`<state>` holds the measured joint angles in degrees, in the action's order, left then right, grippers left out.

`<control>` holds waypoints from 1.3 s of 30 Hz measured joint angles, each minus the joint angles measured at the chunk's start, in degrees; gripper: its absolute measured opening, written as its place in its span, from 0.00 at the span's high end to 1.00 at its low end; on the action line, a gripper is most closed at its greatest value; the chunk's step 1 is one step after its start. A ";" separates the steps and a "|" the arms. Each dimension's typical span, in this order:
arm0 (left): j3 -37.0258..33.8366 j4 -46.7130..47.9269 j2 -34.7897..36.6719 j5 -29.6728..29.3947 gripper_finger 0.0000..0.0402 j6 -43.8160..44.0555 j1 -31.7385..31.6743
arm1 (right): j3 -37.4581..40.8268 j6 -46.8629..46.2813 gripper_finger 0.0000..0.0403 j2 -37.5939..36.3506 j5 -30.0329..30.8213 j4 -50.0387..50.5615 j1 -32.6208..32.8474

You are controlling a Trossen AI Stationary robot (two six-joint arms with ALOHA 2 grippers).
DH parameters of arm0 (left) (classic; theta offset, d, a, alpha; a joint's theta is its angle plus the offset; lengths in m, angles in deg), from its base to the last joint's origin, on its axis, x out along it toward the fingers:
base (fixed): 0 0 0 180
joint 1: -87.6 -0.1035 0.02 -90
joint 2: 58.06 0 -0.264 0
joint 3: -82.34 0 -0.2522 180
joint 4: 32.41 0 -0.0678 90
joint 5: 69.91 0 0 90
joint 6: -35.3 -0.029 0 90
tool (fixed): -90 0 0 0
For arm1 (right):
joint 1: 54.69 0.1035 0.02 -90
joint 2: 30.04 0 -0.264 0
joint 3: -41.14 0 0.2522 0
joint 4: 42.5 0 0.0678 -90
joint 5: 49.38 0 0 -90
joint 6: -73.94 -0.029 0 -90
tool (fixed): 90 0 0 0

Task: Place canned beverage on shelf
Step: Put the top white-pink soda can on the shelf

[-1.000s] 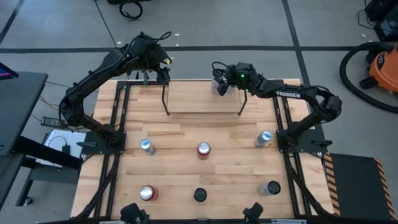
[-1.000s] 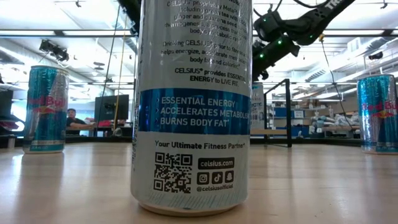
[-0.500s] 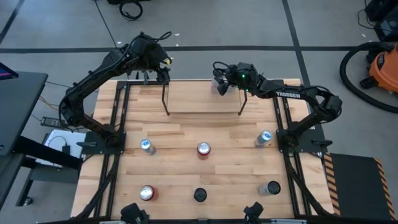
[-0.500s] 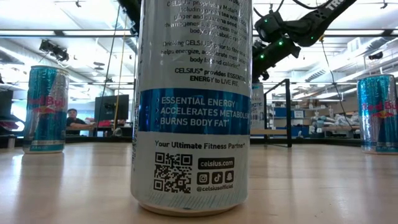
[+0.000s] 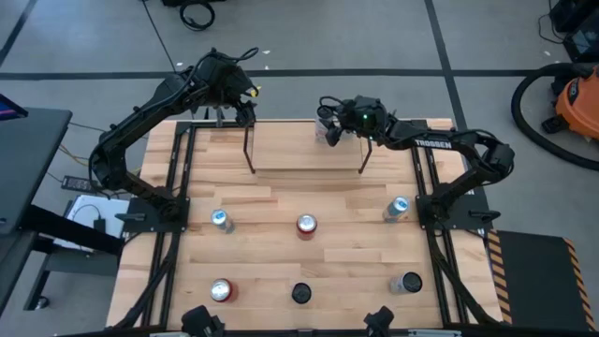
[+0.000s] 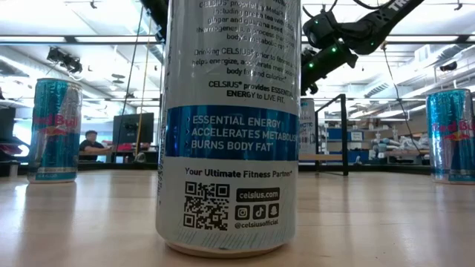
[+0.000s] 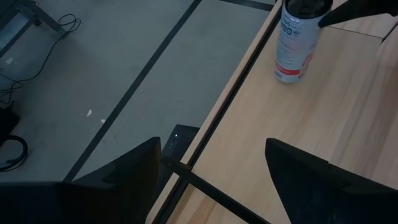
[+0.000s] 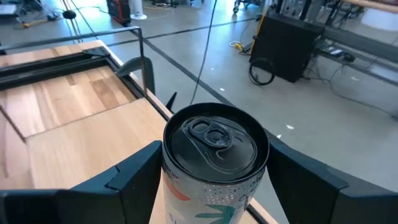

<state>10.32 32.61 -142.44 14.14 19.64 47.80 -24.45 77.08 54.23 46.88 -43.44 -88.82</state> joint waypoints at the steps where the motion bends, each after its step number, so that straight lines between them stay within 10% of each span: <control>1: 0.00 0.00 0.00 0.02 0.28 0.00 0.01 | 0.00 0.25 0.30 0.00 0.11 0.13 -0.04; 39: 0.00 0.02 0.00 0.02 0.28 -0.02 0.01 | -0.02 -0.55 0.25 0.00 -3.37 -1.23 -1.92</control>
<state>10.32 32.64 -142.44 14.16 19.61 47.81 -24.47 76.53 54.23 43.51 -44.67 -90.75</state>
